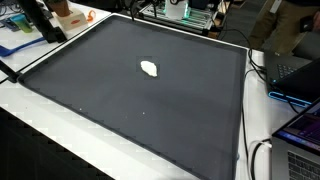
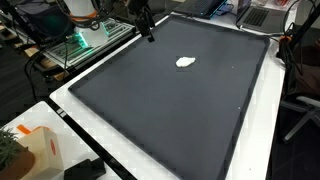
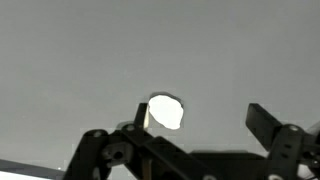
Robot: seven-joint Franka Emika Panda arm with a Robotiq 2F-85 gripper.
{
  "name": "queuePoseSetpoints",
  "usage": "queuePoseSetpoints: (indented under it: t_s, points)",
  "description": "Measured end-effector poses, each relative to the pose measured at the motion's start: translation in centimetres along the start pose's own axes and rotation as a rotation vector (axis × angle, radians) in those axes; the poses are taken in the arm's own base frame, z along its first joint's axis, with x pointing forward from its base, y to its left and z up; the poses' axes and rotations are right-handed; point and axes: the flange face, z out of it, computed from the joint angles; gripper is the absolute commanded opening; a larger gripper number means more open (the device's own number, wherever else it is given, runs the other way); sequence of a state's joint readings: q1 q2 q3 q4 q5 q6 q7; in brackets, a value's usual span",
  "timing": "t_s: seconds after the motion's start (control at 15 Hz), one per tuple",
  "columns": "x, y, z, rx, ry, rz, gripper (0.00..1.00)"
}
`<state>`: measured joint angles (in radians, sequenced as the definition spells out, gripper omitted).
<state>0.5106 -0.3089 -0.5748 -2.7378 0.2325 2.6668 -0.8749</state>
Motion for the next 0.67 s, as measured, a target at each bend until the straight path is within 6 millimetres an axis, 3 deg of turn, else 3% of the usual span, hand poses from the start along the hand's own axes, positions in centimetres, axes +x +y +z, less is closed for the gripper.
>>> queuePoseSetpoints:
  t_s: [0.33, 0.67]
  points:
    - [1.3, -0.8, -0.2, 0.003, 0.08, -0.087, 1.0]
    - [0.1, 1.1, -0.7, 0.071, 0.252, -0.206, 1.0]
